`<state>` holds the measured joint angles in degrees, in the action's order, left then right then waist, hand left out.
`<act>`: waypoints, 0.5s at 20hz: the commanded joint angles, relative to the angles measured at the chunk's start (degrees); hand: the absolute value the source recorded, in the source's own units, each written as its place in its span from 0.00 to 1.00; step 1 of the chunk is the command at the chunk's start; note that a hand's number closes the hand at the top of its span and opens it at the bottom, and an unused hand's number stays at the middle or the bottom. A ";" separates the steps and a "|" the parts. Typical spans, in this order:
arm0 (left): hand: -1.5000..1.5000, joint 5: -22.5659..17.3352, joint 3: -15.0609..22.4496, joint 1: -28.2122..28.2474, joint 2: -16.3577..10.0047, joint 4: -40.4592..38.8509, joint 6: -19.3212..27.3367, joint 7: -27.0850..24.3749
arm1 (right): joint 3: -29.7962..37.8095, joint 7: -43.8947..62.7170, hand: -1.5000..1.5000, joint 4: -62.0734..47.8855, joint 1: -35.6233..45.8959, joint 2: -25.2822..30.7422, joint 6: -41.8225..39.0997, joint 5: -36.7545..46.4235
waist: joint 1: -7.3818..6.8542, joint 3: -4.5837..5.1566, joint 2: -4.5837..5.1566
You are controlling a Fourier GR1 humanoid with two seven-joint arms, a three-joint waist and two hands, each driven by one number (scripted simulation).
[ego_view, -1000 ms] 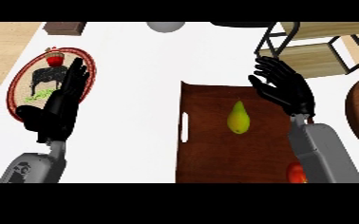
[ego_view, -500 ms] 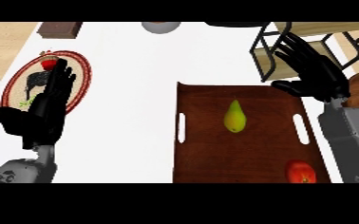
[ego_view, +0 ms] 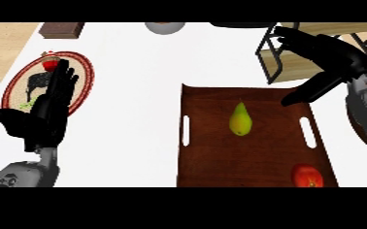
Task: Pick the pear from the tray and place it in the tiered shelf
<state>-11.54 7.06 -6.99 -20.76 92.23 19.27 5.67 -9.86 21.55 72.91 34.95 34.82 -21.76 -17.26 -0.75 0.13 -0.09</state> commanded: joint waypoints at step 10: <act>0.50 1.59 0.15 2.97 1.30 4.57 -1.17 2.07 | -11.77 18.80 0.00 0.05 7.37 -6.81 -0.36 15.68 | 0.11 -0.13 0.05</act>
<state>-10.93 6.23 -5.47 -19.94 93.51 18.07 5.76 -20.14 38.14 74.63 41.51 29.39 -21.20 -5.63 -0.62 0.06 -0.05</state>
